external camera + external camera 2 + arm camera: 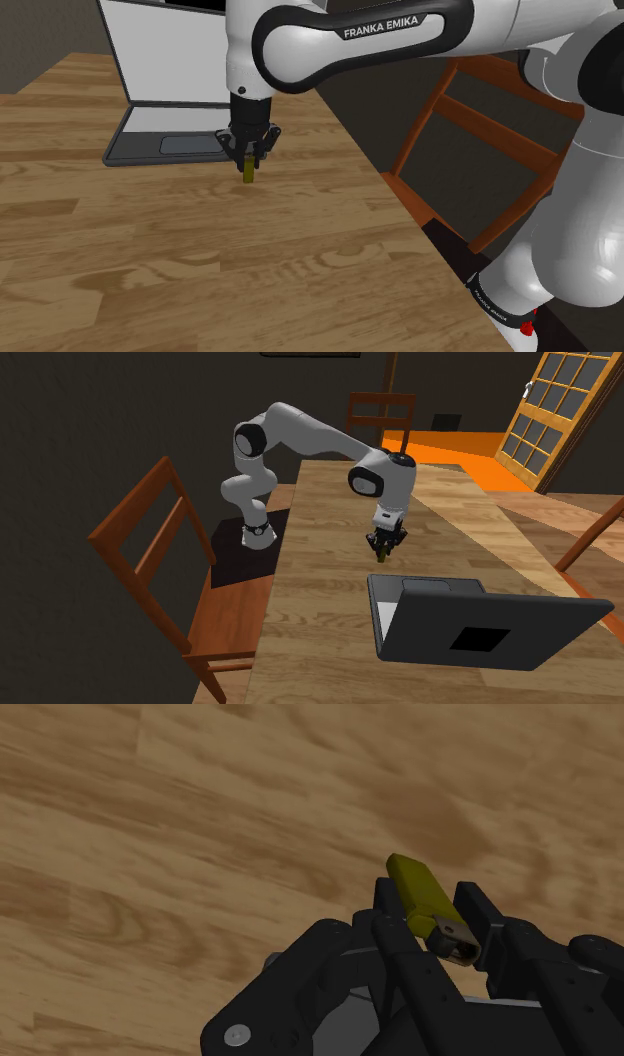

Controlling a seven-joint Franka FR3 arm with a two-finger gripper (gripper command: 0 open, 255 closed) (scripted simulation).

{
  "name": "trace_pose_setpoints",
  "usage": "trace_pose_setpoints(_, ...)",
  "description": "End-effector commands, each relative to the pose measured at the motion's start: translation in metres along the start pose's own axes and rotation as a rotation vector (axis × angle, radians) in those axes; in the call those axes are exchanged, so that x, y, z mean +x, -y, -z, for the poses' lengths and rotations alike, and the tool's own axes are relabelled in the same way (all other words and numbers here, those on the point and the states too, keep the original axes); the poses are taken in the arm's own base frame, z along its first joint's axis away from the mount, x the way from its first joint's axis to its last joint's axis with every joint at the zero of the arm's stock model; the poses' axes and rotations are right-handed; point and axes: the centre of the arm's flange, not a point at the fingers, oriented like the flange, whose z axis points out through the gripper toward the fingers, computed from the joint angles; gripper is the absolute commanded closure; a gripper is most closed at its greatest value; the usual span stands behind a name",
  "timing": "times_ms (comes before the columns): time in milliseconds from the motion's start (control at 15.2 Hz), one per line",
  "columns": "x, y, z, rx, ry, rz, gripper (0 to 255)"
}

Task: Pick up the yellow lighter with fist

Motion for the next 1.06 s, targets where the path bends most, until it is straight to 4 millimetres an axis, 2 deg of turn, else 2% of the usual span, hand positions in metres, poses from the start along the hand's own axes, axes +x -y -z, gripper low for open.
trace_pose_setpoints(0,0.000,0.000,0.008,0.000,0.000,0.000,255)
trace_pose_setpoints(858,-0.001,0.003,0.076,0.000,0.000,0.000,255)
trace_pose_setpoints(990,-0.001,0.003,0.077,0.000,0.000,0.000,255)
